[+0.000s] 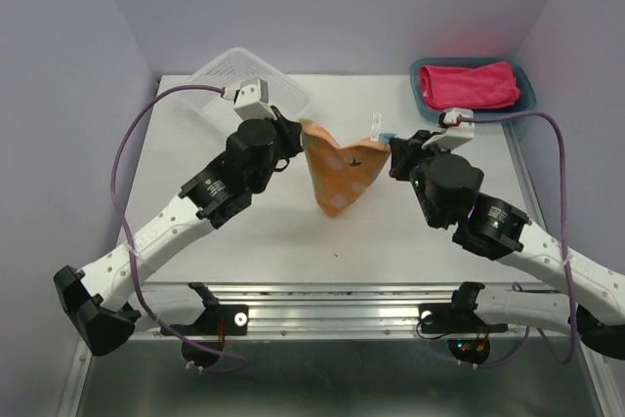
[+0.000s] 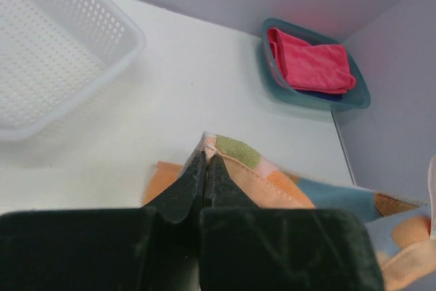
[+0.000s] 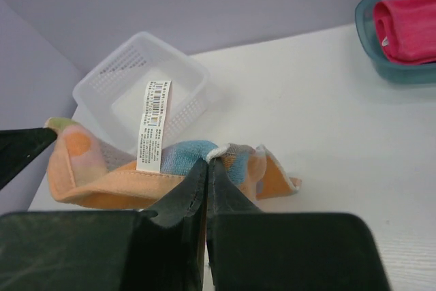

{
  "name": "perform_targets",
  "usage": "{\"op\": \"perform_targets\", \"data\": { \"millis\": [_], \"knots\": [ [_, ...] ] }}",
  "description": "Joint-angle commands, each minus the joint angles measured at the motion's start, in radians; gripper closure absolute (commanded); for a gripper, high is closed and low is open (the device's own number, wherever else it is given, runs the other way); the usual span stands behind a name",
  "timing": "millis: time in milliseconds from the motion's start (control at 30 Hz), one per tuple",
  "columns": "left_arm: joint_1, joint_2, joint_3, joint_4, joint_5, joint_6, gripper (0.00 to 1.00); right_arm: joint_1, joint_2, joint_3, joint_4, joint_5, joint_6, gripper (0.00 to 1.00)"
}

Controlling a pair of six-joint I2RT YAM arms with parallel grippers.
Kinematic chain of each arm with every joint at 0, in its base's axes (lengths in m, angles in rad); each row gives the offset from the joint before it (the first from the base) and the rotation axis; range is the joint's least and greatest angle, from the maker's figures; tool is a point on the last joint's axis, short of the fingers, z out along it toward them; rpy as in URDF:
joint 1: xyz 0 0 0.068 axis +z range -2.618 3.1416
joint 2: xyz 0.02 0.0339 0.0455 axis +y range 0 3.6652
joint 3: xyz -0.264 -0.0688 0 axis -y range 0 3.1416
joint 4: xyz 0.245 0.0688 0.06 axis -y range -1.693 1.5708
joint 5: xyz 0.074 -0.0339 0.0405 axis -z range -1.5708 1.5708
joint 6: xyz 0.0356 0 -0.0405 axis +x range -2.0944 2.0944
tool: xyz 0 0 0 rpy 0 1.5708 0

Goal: Fold and stack the towels
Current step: Flatten out the crumpled towel

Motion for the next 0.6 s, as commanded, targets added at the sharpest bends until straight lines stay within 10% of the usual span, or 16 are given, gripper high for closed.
{"op": "perform_targets", "data": {
  "millis": [0, 267, 567],
  "knots": [
    [0.007, -0.079, 0.045, 0.046, -0.019, 0.052, 1.0, -0.057, 0.021, 0.066, 0.04, 0.047, -0.099, 0.99],
    [0.075, -0.013, 0.163, 0.029, -0.019, 0.108, 1.0, -0.448, 0.209, 0.181, 0.071, -0.317, -0.09, 0.99],
    [0.129, 0.029, 0.309, 0.088, 0.038, 0.242, 1.0, -0.482, 0.318, 0.426, 0.051, -0.387, -0.134, 0.99]
  ]
}}
